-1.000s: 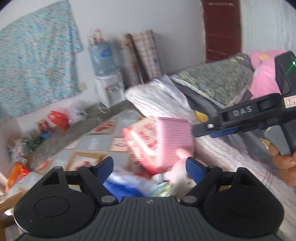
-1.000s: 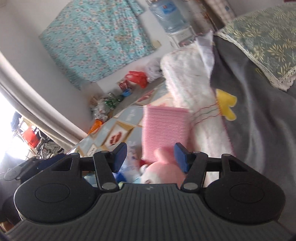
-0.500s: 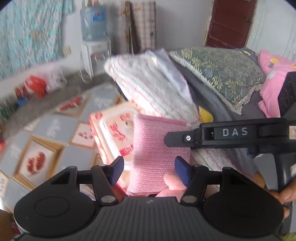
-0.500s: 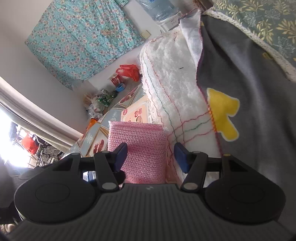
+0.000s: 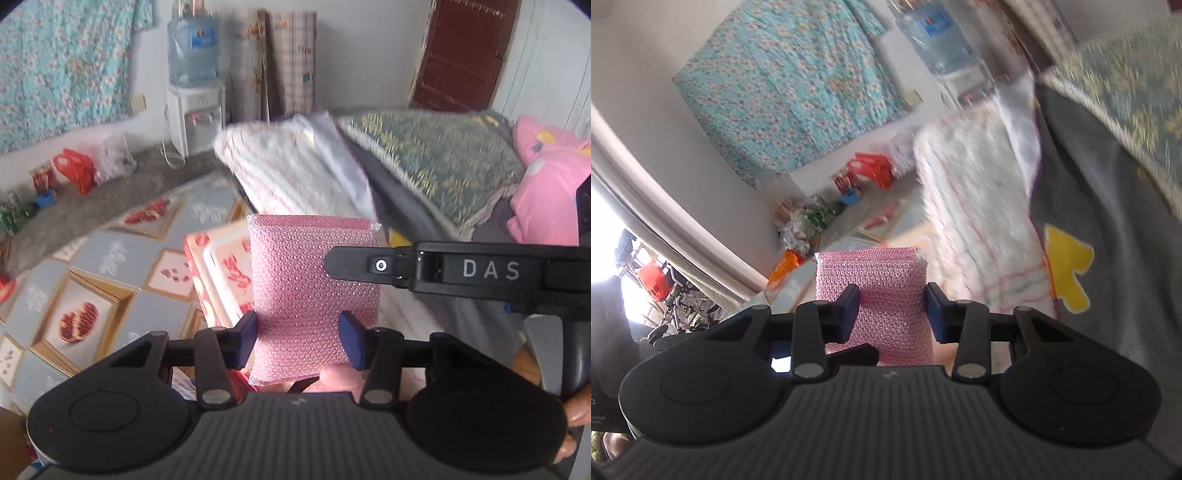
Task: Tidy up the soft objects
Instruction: 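Carry the pink pad into the cardboard box and open the right gripper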
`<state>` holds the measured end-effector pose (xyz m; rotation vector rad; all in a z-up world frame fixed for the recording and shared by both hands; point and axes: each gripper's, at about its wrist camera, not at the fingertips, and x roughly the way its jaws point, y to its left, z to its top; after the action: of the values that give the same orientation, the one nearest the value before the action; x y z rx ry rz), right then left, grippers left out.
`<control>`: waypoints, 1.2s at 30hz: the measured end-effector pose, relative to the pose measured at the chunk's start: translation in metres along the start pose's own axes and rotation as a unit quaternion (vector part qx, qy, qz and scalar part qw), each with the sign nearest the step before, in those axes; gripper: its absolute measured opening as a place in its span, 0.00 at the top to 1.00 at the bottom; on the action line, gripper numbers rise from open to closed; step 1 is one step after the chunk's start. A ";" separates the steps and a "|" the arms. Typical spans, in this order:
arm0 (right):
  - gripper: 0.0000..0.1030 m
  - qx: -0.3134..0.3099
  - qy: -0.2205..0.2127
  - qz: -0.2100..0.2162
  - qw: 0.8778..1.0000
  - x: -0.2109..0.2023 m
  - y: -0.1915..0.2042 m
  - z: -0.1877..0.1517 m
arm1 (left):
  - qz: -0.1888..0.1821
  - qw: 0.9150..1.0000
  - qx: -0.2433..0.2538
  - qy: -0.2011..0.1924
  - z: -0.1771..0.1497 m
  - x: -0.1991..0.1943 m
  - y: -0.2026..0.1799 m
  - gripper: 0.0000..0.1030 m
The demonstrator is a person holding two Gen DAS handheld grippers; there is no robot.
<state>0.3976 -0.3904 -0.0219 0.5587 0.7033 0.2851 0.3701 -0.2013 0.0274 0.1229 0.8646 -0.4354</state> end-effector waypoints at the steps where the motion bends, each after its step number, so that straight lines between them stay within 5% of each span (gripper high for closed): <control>1: 0.63 -0.009 -0.007 0.001 1.000 -0.007 0.009 0.002 | 0.003 1.000 0.001 -0.010 0.000 -0.010 -0.001 0.52; 10: 0.63 -0.073 -0.064 0.045 0.994 -0.086 0.106 -0.005 | 0.026 0.995 -0.010 -0.097 -0.011 -0.132 0.009 0.52; 17: 0.63 -0.117 -0.042 0.113 0.986 -0.100 0.199 -0.027 | 0.087 0.988 -0.028 -0.128 -0.053 -0.224 0.050 0.52; 27: 0.62 -0.135 0.105 0.180 0.969 -0.009 0.334 -0.091 | 0.153 0.974 -0.146 -0.085 -0.131 -0.273 0.185 0.52; 36: 0.62 -0.118 0.205 0.134 0.962 0.087 0.381 -0.147 | 0.115 0.963 -0.245 0.003 -0.172 -0.223 0.293 0.52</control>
<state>0.3386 0.0147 0.0580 0.3673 0.9785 0.7433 0.2445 0.1836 0.0649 -0.2314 0.9291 0.0048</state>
